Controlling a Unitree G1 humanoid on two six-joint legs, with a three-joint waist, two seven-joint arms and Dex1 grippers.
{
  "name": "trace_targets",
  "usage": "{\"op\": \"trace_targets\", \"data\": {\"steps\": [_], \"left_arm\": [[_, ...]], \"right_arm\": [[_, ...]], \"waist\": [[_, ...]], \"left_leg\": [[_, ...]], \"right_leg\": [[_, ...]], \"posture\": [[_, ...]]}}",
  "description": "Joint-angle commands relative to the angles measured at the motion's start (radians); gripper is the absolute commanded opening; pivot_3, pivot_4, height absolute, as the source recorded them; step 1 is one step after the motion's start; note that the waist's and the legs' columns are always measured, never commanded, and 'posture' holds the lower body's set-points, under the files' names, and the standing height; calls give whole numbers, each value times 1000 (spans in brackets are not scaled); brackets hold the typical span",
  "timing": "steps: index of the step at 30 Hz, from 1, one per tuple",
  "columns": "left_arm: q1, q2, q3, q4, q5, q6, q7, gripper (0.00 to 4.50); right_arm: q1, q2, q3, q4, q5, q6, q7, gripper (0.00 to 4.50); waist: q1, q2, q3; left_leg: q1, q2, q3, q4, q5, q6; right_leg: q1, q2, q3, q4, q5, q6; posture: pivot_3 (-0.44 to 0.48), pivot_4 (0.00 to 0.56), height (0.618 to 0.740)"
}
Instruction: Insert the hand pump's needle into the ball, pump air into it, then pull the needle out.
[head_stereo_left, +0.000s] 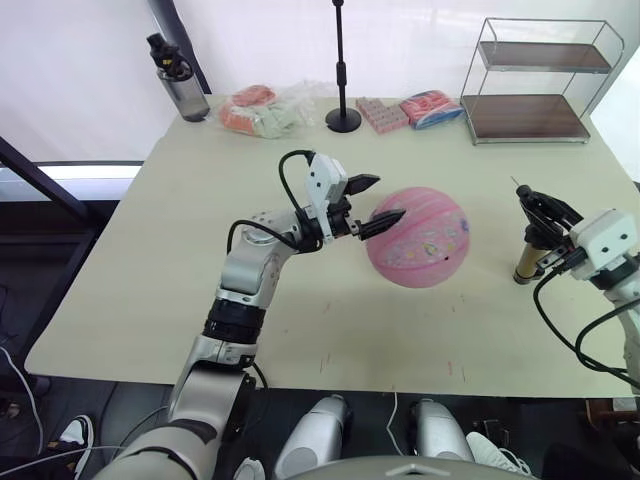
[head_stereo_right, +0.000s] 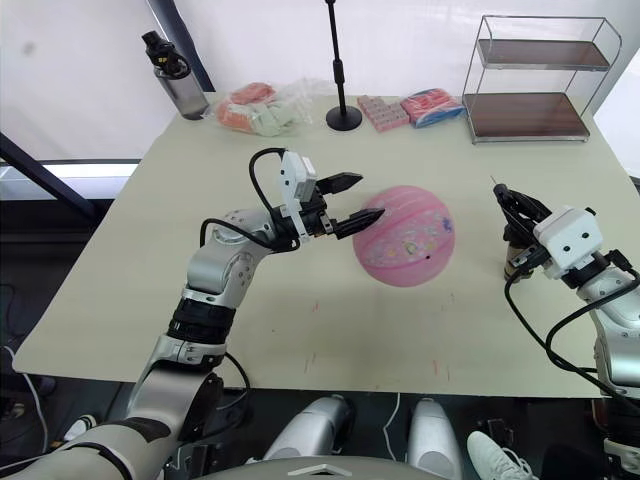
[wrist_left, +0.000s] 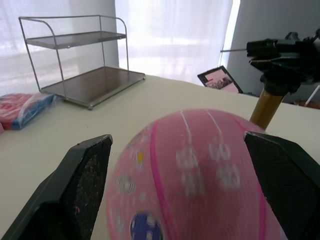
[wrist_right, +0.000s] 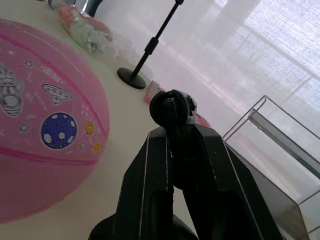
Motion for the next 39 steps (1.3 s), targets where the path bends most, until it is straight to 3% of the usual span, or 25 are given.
{"op": "trace_targets", "data": {"steps": [1, 9, 20, 29, 39], "left_arm": [[-27, -10, 15, -60, -38, -14, -17, 4500], [5, 59, 41, -156, -120, 41, -97, 4500], [121, 341, 70, -324, -304, 188, -375, 4500], [167, 390, 64, -397, -338, 226, -398, 4500], [206, 435, 83, -415, -348, 233, -407, 4500]], "right_arm": [[-9, -1, -8, -14, 24, 5, 4, 120], [111, -16, 44, -147, 10, -54, 73, 120], [261, 1, 109, -223, -33, -102, 94, 120], [242, -51, 168, -63, -144, -245, 137, 120], [238, -85, 177, -7, -126, -283, 155, 120]], "waist": [[-3, 0, 0], [-6, 0, 0], [-5, 2, 4], [-7, 2, 8], [-6, 2, 9]], "left_leg": [[-1, 0, 0, 0, 0, 0], [-3, 0, 1, 0, 0, 0], [0, 0, 2, 2, 2, -3], [1, 2, 2, 2, 4, -6], [1, 2, 2, 2, 4, -6]], "right_leg": [[0, 0, 0, 0, 0, 0], [-4, 0, 0, 1, 0, 0], [-6, 1, 3, 14, -1, -3], [-6, 2, 3, 15, 0, -5], [-6, 3, 4, 15, 0, -6]], "posture": [[0, 150, 736], [0, 150, 736], [0, 150, 736], [0, 150, 736], [0, 150, 736]]}}
